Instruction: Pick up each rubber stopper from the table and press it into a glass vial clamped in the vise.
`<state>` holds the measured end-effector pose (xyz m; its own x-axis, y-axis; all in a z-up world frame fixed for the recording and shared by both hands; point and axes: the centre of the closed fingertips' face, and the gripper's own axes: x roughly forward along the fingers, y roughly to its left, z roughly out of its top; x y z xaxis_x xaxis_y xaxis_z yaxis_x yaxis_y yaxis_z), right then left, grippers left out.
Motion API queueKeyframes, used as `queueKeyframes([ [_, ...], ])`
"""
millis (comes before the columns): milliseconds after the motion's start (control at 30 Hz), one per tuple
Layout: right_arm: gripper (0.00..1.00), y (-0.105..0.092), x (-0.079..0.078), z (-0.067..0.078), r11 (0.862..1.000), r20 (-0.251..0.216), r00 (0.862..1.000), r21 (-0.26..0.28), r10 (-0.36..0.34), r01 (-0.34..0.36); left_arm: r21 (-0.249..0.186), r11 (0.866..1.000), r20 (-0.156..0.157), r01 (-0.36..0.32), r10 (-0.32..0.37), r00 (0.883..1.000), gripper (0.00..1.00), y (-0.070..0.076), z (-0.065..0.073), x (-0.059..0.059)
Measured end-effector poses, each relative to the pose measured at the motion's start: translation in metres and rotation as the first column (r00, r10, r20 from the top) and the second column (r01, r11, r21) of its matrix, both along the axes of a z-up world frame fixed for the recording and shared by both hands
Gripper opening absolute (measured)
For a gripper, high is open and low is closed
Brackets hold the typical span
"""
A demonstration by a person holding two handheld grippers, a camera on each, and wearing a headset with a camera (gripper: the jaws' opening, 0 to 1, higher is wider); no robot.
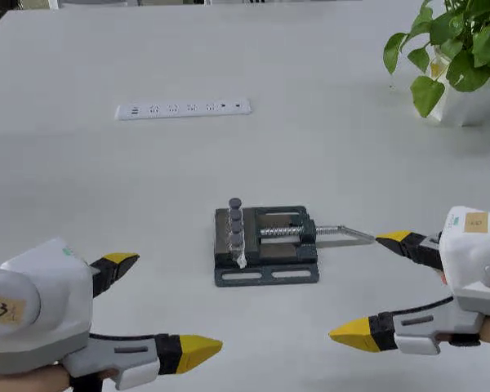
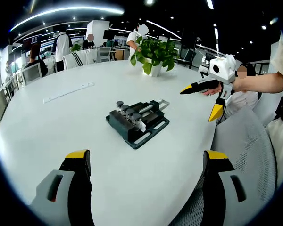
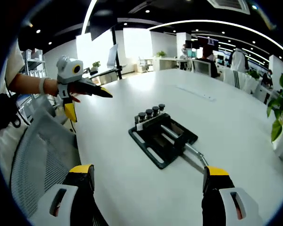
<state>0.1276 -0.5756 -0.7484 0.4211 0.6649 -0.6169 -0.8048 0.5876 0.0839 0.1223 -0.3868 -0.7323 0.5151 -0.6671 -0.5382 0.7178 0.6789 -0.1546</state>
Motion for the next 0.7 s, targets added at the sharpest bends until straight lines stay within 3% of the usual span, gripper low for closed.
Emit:
queueKeyframes([
  [100, 0.95, 0.004, 0.0, 0.0, 1.0, 0.0, 1.0, 0.022, 0.003, -0.003, 0.005, 1.0, 0.007, -0.016, 0.016, 1.0, 0.99, 0.003, 0.006, 0.001],
  [200, 0.96, 0.01, -0.002, -0.003, 1.0, -0.007, 1.0, 0.024, 0.015, -0.015, 0.006, 0.999, 0.009, -0.037, 0.037, 0.999, 0.99, 0.006, 0.006, 0.002],
  [367, 0.96, 0.016, -0.007, 0.0, 0.997, 0.003, 1.0, 0.07, 0.008, -0.009, 0.014, 0.998, 0.014, -0.065, 0.065, 0.998, 0.99, 0.009, 0.003, 0.002],
  [533, 0.95, 0.015, -0.016, -0.006, 0.997, -0.014, 1.0, 0.07, 0.014, -0.013, 0.003, 0.996, 0.022, -0.084, 0.084, 0.996, 0.99, 0.001, 0.007, -0.002],
  [700, 0.95, 0.016, -0.022, -0.008, 0.997, -0.015, 1.0, 0.074, 0.025, -0.024, 0.002, 0.995, 0.029, -0.103, 0.103, 0.994, 0.99, 0.002, 0.008, -0.006],
])
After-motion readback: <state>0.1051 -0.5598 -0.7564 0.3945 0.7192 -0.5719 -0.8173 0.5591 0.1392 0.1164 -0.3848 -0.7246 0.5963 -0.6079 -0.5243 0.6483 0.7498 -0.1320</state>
